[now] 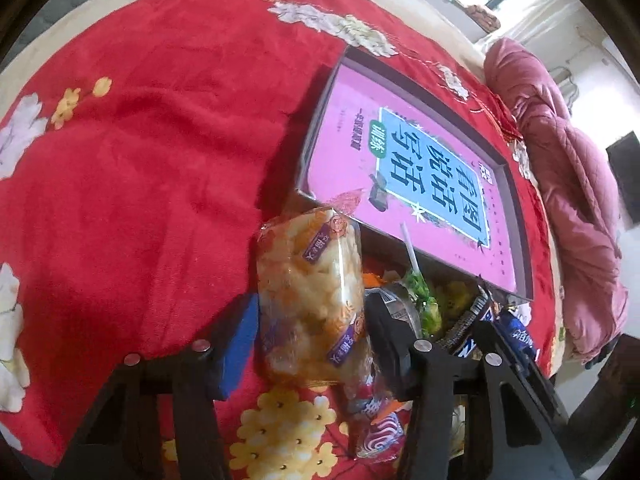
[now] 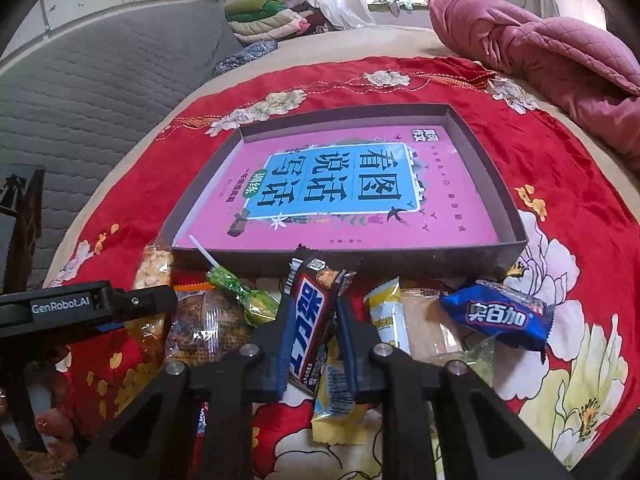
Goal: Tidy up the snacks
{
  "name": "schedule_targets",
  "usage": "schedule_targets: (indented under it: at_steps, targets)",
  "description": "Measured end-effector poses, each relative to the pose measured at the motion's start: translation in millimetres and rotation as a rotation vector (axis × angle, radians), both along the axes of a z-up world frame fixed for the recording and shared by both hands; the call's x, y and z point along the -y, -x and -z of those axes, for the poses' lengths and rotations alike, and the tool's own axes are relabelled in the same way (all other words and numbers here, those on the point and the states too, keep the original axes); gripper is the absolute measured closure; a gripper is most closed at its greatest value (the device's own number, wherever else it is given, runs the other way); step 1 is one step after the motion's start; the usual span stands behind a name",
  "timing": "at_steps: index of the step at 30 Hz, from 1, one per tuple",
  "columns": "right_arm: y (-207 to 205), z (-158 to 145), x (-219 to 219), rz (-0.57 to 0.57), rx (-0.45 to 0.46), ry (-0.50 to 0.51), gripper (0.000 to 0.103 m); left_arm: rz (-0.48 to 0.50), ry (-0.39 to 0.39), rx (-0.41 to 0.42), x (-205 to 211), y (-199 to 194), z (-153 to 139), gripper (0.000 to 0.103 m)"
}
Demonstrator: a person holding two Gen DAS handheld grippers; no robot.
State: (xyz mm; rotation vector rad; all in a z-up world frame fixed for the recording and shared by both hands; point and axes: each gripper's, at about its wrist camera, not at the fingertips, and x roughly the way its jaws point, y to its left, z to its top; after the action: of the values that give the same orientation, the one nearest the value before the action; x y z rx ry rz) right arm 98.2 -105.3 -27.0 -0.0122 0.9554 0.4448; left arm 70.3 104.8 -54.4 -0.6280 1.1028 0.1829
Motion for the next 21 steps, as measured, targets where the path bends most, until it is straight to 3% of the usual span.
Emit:
schedule_targets:
  at_steps: [8,12,16,21]
  targets:
    - [1.9,-5.3,7.7,-0.007,0.008,-0.045,0.085,0.004,-0.028,0.043,-1.6,8.8,-14.0,0.048]
    - [-1.4,1.5,6.7,0.014,-0.034,-0.027,0.085,0.011,-0.043,0.051,-0.3,11.2,-19.5,0.049]
    - [-3.5,4.0,5.0,0.042,-0.057,-0.036,0.064,0.022,-0.043,0.054,1.1,13.5,-20.9,0.049]
    - [0.4,5.4,-8.6,0.036,-0.027,-0.003,0.058,0.033,-0.050,0.057,3.1,12.8,-19.9,0.050]
